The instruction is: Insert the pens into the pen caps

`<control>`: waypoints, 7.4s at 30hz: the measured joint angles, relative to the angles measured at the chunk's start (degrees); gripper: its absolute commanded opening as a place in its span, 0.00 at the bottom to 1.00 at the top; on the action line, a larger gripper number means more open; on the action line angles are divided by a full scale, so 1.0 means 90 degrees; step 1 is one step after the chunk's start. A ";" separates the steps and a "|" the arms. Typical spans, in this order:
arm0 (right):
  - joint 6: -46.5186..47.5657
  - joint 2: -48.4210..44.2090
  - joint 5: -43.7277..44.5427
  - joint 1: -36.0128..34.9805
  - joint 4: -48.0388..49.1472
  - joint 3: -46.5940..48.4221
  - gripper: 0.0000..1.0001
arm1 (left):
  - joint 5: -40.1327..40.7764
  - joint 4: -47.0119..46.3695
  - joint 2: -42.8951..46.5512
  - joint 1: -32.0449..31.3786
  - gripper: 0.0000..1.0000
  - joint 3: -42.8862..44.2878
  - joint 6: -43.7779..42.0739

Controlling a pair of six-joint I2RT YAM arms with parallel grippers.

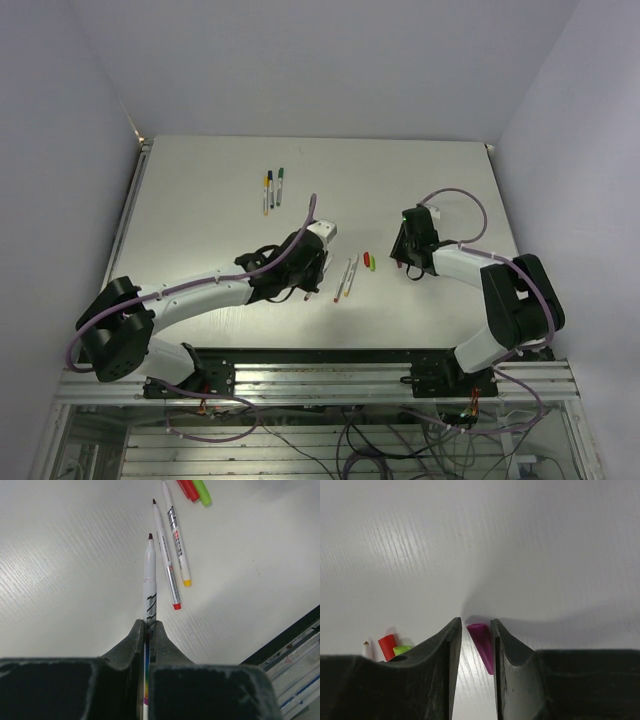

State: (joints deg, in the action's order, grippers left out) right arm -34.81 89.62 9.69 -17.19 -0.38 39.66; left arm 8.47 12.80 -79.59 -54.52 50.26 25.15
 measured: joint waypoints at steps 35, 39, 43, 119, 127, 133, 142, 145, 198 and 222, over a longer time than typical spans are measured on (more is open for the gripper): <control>0.0148 0.0272 0.1217 -0.0736 -0.0784 0.0389 0.00 | -0.0330 -0.0160 -0.0002 0.0272 0.07 -0.0070 -0.0010; 0.0194 0.0308 0.1180 -0.0736 -0.0806 0.0435 0.03 | -0.0364 -0.0209 -0.0002 0.0287 0.07 -0.0119 -0.0007; 0.0216 0.0350 0.1141 -0.0741 -0.0814 0.0476 0.26 | -0.0391 -0.0223 -0.0002 0.0289 0.07 -0.0153 -0.0007; -0.0109 -0.4403 -0.0879 -0.1171 0.3844 -0.2703 0.00 | -0.1559 -0.6222 0.0818 0.0330 0.07 -0.2968 0.0464; -0.0869 -0.3803 -0.1307 -0.1171 0.6477 -0.3092 0.00 | -0.1712 -0.7905 0.0335 0.0330 0.07 -0.3164 0.0865; -0.1433 -0.3082 -0.1664 -0.1171 0.7992 -0.3130 0.00 | -0.1710 -0.7905 0.0328 0.0311 0.07 -0.3060 0.0867; -0.1758 -0.2669 -0.2069 -0.1171 0.8789 -0.3135 0.00 | -0.1712 -0.7635 0.0355 0.0194 0.07 -0.2778 0.0750; -0.1770 -0.2659 -0.2181 -0.1171 0.8857 -0.3133 0.00 | -0.1729 -0.7611 0.0352 0.0187 0.07 -0.2737 0.0750; -0.1501 -0.2647 -0.2591 -0.1520 0.8048 -0.2941 0.00 | -0.1549 -0.7827 0.0240 0.0080 0.07 -0.2667 0.0872; -0.0202 -0.2705 -0.1520 -0.2273 0.5571 -0.1967 0.00 | -0.0228 -0.6443 0.0583 -0.0010 0.07 -0.2409 -0.0168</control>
State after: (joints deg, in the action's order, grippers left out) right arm -36.62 65.28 -3.99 -37.65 49.76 21.96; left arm 6.42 -45.19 -74.35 -54.61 28.58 23.64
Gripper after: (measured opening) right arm 0.051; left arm 0.100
